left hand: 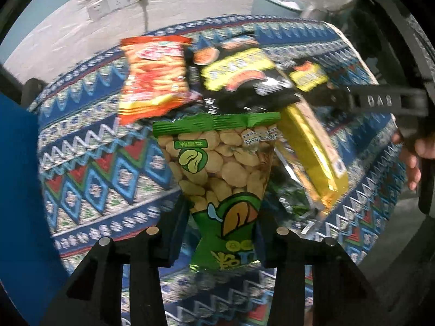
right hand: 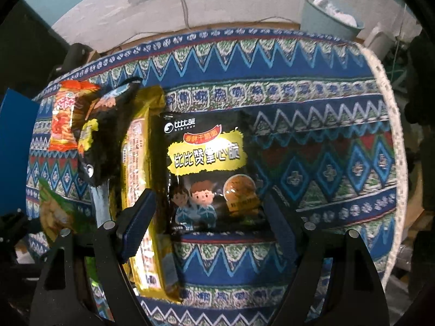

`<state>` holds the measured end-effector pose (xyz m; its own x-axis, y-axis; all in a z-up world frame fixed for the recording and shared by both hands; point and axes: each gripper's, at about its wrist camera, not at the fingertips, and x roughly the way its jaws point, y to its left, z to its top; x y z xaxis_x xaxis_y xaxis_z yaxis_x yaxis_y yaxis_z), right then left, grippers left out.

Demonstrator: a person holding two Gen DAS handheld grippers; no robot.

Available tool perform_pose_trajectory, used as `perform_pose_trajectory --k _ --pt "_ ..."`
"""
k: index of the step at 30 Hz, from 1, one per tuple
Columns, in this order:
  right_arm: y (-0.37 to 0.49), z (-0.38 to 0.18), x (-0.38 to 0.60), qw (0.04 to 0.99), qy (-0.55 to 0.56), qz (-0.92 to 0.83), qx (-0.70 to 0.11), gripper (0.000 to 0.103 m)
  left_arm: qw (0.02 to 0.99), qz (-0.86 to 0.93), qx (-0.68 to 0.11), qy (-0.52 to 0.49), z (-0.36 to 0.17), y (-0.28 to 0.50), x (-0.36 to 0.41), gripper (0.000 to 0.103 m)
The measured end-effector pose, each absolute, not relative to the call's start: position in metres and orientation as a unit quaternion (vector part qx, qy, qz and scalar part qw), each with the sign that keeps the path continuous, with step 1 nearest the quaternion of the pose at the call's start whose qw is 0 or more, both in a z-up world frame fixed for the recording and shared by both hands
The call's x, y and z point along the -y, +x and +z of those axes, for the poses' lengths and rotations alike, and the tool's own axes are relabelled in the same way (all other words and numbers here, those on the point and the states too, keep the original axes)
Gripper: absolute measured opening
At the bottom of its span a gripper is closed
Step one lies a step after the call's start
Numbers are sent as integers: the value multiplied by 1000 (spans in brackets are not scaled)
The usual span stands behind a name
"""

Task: Organize snacks
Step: 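Grasp green peanut bag with left gripper while right gripper grasps black yellow-label bag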

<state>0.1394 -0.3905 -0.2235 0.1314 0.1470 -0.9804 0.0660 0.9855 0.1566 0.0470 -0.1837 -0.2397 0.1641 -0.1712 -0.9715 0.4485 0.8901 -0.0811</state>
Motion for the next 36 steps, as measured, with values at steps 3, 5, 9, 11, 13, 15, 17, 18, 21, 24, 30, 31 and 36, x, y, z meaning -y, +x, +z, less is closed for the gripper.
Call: perform_pose_trajectory --k 3,5,9,11,13,15,17,18,21,24,30,31,36 --pt "144 -229 383 746 62 28 -662 81 757 -194 -616 103 -240 58 173 43" --pt "147 -232 379 745 50 25 -665 81 756 -191 -619 92 -242 63 169 43" --pt "153 -243 377 744 43 14 -667 81 756 -192 -620 88 -242 68 162 43" --pt "155 -247 380 742 45 6 -669 81 757 -193 -618 90 -240 69 155 43" --pt "157 -248 378 742 36 2 -670 81 756 -194 -618 89 -239 69 153 43" --pt "158 -250 374 741 19 0 -671 79 757 -192 -618 90 -239 70 155 43" --pt "157 -250 368 743 -8 -5 -669 72 757 -190 -618 90 -238 70 153 43" --pt "155 -249 366 745 -5 -3 -667 63 758 -189 -618 88 -237 71 152 43" --pt "151 -247 366 745 -1 -10 -667 63 761 -188 -615 84 -231 71 146 43" --pt "148 -240 370 749 5 -18 -662 63 767 -187 -608 82 -224 69 140 43" --pt "143 -201 374 771 8 -19 -637 63 778 -183 -595 78 -207 68 129 43" --pt "143 -195 372 774 8 -17 -633 63 780 -181 -593 79 -204 67 129 43" --pt "139 -169 362 791 10 -5 -612 63 792 -173 -580 79 -186 61 116 43"
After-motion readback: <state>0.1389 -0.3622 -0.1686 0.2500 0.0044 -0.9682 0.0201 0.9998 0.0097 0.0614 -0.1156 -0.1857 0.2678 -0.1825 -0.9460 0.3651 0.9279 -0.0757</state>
